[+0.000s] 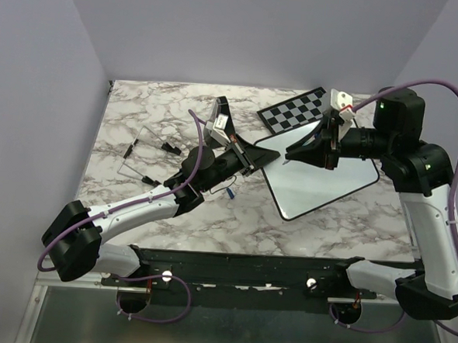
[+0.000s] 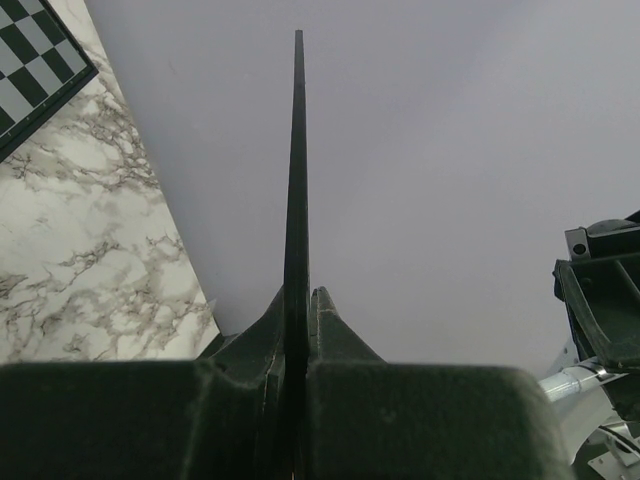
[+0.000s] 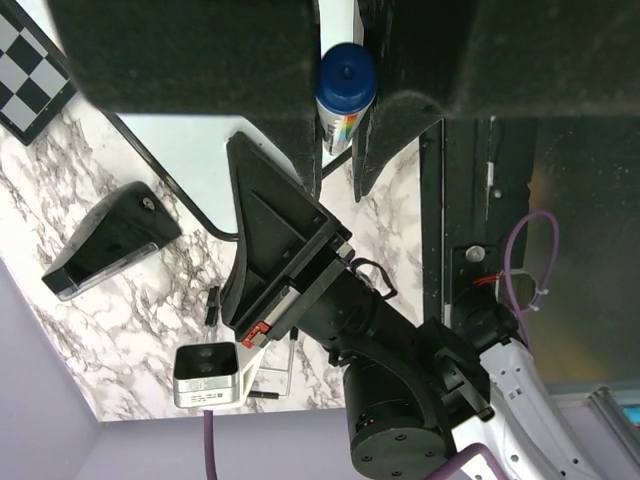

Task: Write a sentence on the whiteboard

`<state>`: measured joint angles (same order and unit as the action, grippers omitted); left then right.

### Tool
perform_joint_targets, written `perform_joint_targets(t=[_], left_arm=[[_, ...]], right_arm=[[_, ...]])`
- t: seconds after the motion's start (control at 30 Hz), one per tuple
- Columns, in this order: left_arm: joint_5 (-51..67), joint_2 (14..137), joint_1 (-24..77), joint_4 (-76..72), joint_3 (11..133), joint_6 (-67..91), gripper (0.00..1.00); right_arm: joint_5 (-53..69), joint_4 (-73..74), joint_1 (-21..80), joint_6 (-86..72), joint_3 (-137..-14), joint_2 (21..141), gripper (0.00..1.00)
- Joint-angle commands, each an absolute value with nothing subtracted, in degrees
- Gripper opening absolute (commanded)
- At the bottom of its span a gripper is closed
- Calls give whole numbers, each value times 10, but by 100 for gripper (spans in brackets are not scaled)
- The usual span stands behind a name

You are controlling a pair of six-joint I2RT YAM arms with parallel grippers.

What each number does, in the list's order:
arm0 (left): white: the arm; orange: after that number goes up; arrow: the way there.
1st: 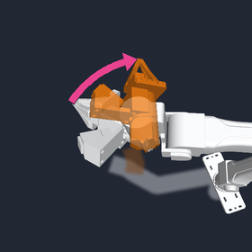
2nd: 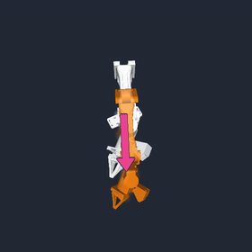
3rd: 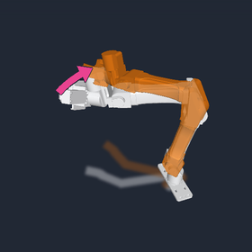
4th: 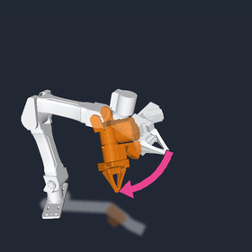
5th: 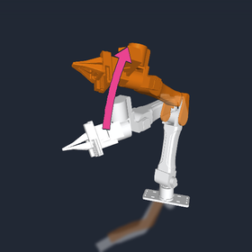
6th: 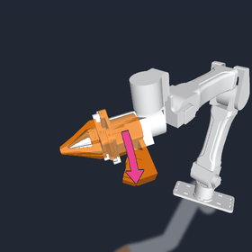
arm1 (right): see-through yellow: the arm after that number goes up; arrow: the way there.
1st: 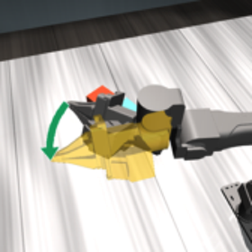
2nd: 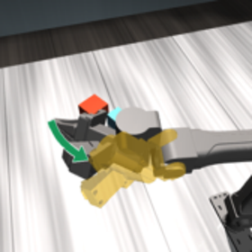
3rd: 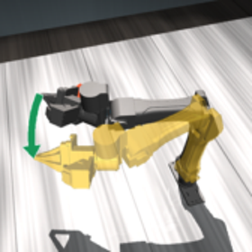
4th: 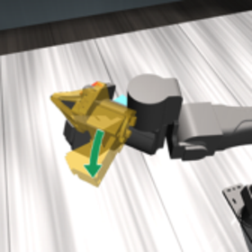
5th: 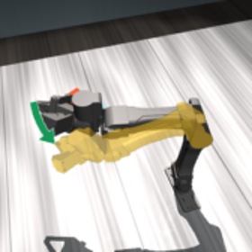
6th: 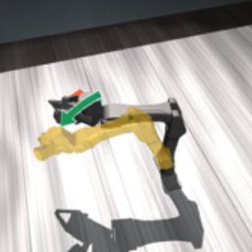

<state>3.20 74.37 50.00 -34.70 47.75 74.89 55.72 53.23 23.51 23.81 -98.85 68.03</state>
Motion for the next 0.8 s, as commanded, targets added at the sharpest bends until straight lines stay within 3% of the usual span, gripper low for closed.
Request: perform_joint_targets(t=[0.0, 0.4, 0.77], left_arm=[[16, 729, 503, -428, 494, 762, 0], [19, 742, 503, -436, 504, 765, 0], [18, 727, 503, -473, 482, 758, 0]], right_arm=[[534, 530, 257, 234, -1000, 683, 1], [464, 526, 287, 239, -994, 684, 1], [483, 548, 289, 266, -966, 651, 1]])
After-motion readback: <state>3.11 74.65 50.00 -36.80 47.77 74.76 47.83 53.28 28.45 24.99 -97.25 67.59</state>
